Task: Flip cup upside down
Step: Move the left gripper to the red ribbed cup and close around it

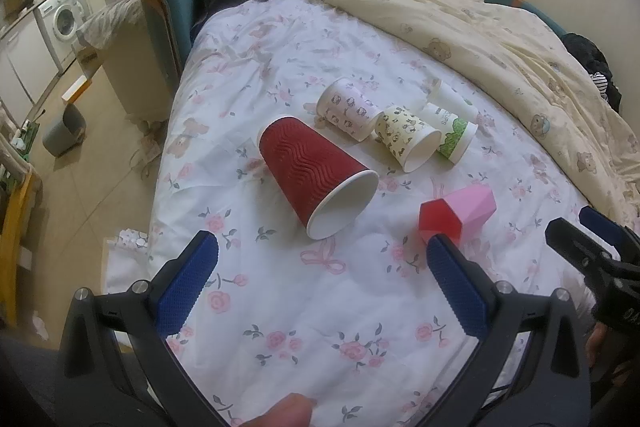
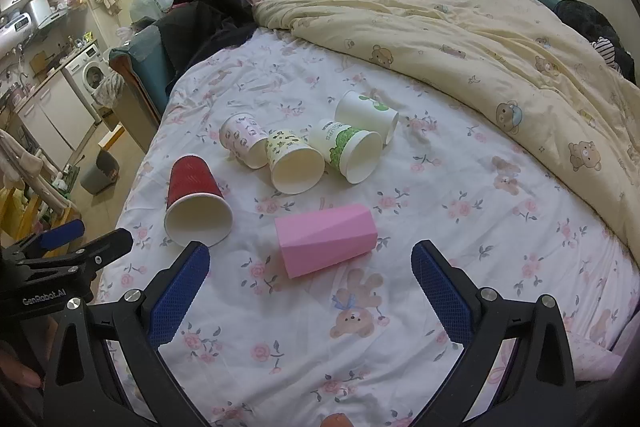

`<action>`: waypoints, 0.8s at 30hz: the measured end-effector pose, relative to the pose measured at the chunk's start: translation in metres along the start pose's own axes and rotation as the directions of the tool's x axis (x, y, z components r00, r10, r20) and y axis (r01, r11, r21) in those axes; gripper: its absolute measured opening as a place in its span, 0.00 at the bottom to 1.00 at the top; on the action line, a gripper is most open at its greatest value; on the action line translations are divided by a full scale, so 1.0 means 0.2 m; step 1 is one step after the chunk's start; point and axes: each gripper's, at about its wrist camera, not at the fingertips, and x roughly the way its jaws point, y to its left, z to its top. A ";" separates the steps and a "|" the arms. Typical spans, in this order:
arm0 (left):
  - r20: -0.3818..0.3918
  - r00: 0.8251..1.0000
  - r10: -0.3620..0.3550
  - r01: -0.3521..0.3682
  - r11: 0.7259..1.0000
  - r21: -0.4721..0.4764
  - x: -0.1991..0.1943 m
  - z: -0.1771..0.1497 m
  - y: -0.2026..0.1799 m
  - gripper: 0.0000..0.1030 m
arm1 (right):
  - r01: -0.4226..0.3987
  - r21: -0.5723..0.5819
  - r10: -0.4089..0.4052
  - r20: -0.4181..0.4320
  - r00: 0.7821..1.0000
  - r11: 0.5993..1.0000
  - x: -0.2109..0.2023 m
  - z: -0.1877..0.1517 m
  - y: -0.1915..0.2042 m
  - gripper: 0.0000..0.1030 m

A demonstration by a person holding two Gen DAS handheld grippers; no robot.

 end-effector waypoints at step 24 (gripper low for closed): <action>-0.158 0.986 0.059 -0.064 0.998 -0.022 0.27 0.35 0.07 1.00 | -0.054 0.051 0.060 -0.127 0.990 0.997 0.36 0.34 -0.07 1.00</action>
